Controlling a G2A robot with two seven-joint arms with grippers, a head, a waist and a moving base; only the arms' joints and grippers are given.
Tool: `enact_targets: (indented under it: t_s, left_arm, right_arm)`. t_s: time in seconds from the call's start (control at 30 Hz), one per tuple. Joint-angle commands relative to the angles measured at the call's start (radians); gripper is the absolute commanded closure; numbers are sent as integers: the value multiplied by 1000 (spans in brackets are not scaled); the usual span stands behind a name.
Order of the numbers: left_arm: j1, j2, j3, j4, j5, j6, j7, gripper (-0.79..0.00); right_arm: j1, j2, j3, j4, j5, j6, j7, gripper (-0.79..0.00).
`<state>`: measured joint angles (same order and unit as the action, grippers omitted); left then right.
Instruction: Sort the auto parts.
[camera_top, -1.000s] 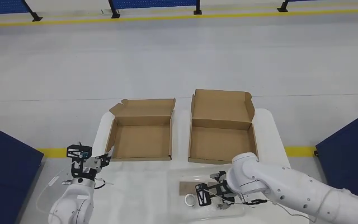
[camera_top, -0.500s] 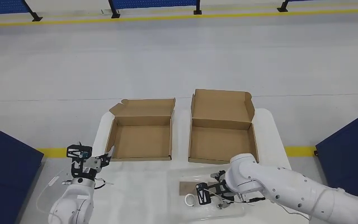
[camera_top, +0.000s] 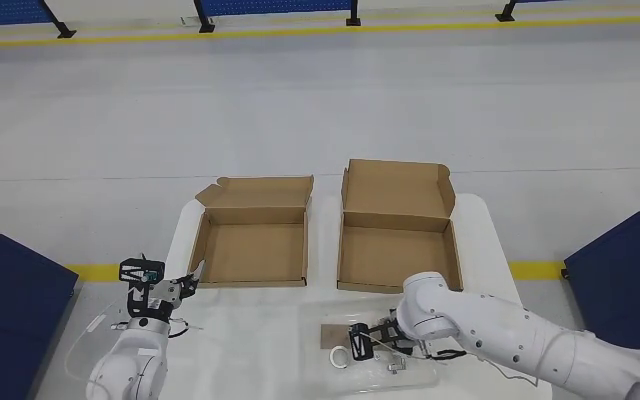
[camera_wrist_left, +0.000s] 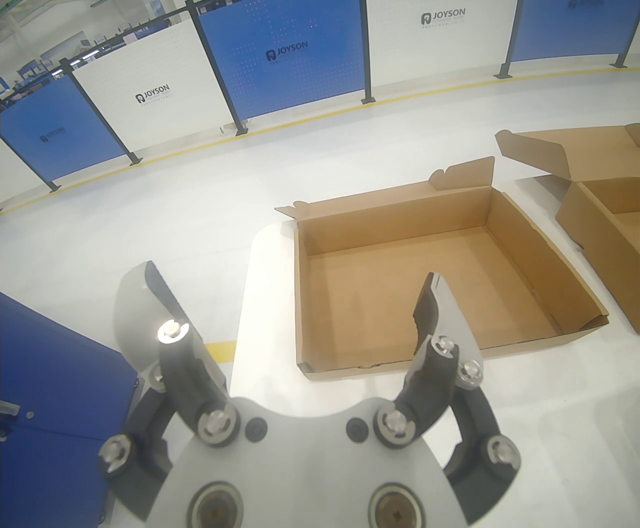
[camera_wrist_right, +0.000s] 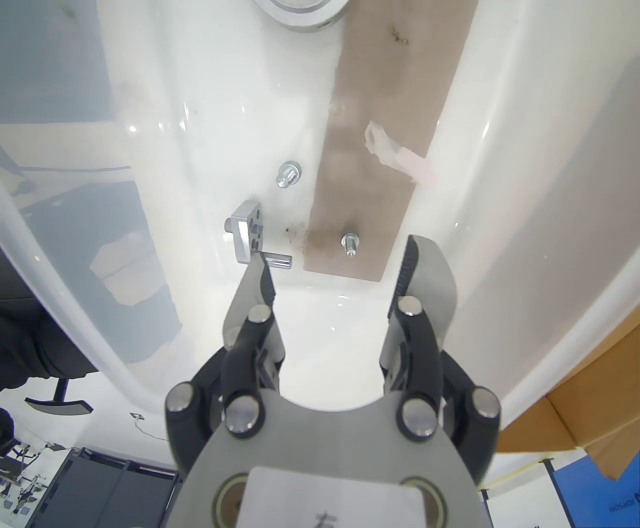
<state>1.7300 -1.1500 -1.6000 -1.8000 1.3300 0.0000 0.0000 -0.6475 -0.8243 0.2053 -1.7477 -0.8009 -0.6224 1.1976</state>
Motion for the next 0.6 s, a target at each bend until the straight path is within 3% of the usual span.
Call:
enact_targets:
  t_s: [0.0,0.57]
  left_arm:
    - [0,0,0,0,0,0,0,-785]
    - [0,0,0,0,0,0,0,-785]
  right_arm:
    - [1,-5,-4,7,-2,3,3,-320]
    - [9,-43,-30,65,-3,16,16,-240]
